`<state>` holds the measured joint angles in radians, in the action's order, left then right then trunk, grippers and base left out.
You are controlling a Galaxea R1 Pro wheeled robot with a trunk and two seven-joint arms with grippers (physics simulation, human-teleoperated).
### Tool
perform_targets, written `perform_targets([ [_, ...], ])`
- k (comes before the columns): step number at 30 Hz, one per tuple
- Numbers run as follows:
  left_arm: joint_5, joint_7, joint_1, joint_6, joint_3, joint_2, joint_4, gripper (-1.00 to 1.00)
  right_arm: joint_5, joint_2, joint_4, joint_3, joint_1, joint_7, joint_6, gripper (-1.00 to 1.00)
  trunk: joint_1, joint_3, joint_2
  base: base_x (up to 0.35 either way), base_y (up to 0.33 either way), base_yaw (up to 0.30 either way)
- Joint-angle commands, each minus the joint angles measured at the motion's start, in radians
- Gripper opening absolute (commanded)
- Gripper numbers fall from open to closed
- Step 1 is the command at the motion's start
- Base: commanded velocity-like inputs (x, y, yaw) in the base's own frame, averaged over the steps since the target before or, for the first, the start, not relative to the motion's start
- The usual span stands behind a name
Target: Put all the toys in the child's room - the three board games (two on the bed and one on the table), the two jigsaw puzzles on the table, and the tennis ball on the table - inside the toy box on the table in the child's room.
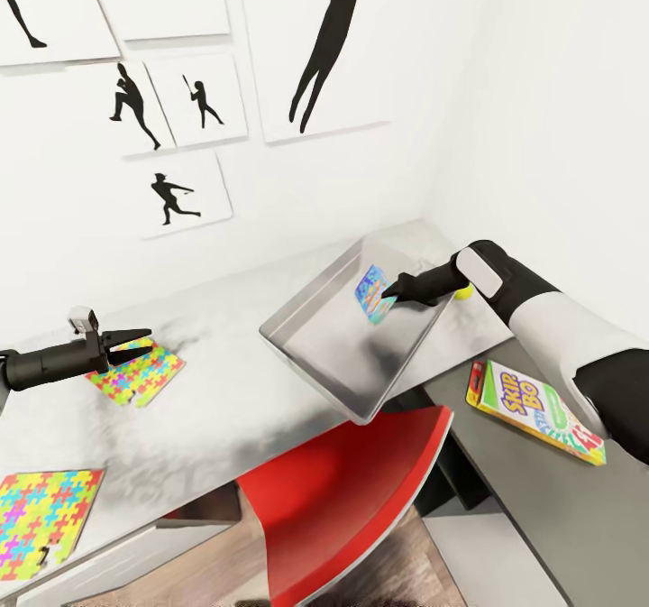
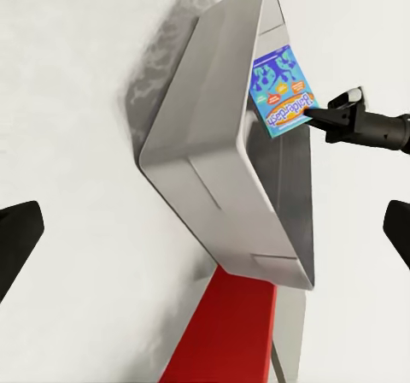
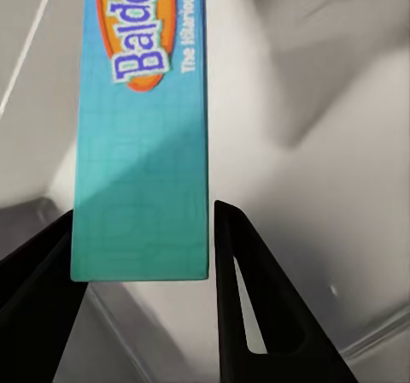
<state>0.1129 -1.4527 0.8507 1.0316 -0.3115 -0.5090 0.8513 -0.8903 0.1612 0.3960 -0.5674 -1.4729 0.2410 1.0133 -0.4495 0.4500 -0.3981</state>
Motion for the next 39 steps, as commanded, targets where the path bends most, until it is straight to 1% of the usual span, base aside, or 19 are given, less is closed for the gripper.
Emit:
perform_targets([
  [1,0.001,-0.003,0.001,0.011,0.000,0.000,0.000,1.00,0.007,0.000,0.000,-0.005,-0.001,0.011,0.001,-1.00,0.000,0.003,-0.002,0.000,0.000,0.000],
  [13,0.002,-0.004,0.001,0.010,0.000,-0.002,0.000,1.00,0.005,0.010,0.001,-0.004,-0.001,0.012,-0.002,-1.00,0.000,0.008,-0.002,0.000,0.000,0.000],
  [26,0.002,-0.005,0.001,0.011,-0.003,-0.003,0.003,1.00,0.008,0.008,0.001,-0.004,-0.001,0.011,-0.002,-1.00,0.000,0.008,-0.002,0.000,0.000,0.000],
  [28,0.003,-0.005,0.001,0.011,-0.004,-0.003,0.017,1.00,0.008,0.008,0.001,-0.004,-0.001,0.011,-0.002,-1.00,0.000,0.008,-0.002,0.000,0.000,0.000],
  [32,0.005,-0.005,0.001,0.014,-0.004,-0.006,0.070,1.00,0.008,0.010,0.001,-0.004,-0.001,0.011,-0.002,-1.00,0.000,0.008,-0.002,0.000,0.000,0.000],
  [35,0.005,-0.007,0.001,0.014,-0.004,-0.011,0.086,1.00,0.008,0.010,0.001,-0.004,-0.001,0.011,-0.002,-1.00,0.000,0.008,-0.002,0.000,0.000,0.000],
  [39,0.003,-0.040,0.001,0.015,-0.003,-0.014,0.093,1.00,0.008,0.007,0.000,-0.003,-0.001,-0.006,-0.002,-1.00,0.000,0.008,-0.002,0.000,0.000,0.000],
])
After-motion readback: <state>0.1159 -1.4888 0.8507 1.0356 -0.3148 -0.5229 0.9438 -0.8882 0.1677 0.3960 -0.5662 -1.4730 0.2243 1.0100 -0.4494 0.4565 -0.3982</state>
